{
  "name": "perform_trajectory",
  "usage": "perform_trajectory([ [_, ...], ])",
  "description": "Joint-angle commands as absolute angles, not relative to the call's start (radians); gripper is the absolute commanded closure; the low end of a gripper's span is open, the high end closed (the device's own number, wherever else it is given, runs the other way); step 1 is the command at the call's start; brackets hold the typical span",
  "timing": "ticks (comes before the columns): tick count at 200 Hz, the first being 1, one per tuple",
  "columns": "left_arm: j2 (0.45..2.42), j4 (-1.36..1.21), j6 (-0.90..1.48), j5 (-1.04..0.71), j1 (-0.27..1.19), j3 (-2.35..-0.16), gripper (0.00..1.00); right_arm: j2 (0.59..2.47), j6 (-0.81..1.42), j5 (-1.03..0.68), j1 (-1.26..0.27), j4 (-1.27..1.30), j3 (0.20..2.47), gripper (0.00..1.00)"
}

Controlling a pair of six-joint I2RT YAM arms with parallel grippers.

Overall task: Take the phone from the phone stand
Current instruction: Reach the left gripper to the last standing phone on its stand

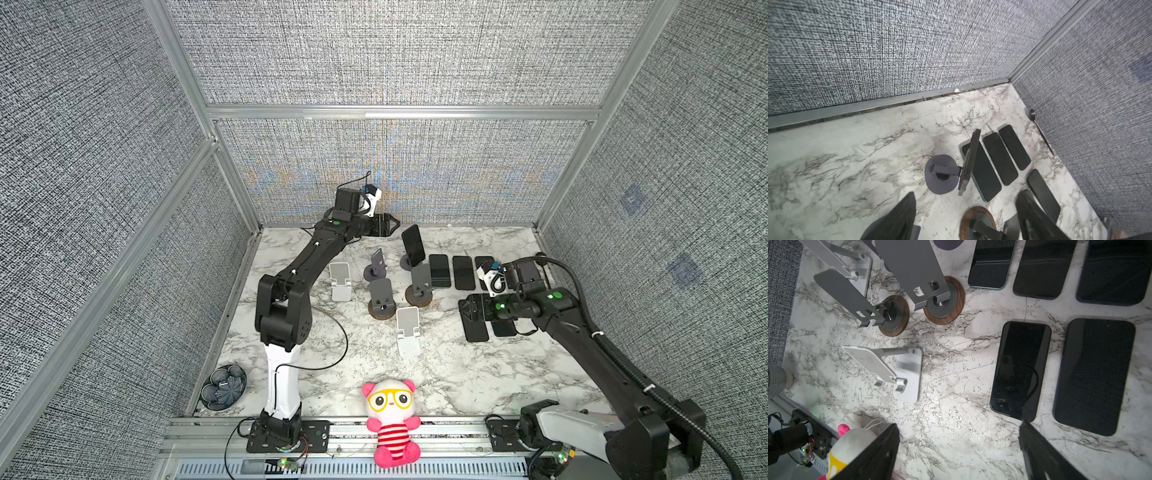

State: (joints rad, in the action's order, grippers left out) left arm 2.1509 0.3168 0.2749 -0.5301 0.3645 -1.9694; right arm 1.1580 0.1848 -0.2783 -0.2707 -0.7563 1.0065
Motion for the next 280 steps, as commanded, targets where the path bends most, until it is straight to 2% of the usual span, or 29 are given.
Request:
perform_trajectory([
  [1,2.235,0.392,0.210,-0.551,0.373,-2.080,0.23,1.140,0.159,-0.302,-0.269,-0.783,1.002,0.15],
  [29,2.282,0.360,0.203,-0.570,0.395,-2.091,0.25,1.137,0.149,-0.299,-0.263,-0.764,0.932,0.16],
  [68,2.312,0.333,0.203,-0.490,0.427,-2.091,0.30,1.113,0.137,-0.286,-0.255,-0.745,0.882,0.17],
  [98,2.335,0.303,0.203,-0.435,0.449,-2.102,0.43,1.103,0.141,-0.280,-0.253,-0.742,0.874,0.18],
  [171,2.350,0.185,0.264,-0.436,0.453,-2.055,0.78,1.133,0.127,-0.270,-0.252,-0.749,0.883,0.18],
  [223,2.328,0.148,0.285,-0.460,0.453,-2.030,0.94,1.126,0.127,-0.276,-0.252,-0.745,0.879,0.18],
  [280,2.277,0.050,0.347,-0.540,0.453,-1.990,1.00,1.074,0.133,-0.309,-0.252,-0.751,0.881,0.19],
])
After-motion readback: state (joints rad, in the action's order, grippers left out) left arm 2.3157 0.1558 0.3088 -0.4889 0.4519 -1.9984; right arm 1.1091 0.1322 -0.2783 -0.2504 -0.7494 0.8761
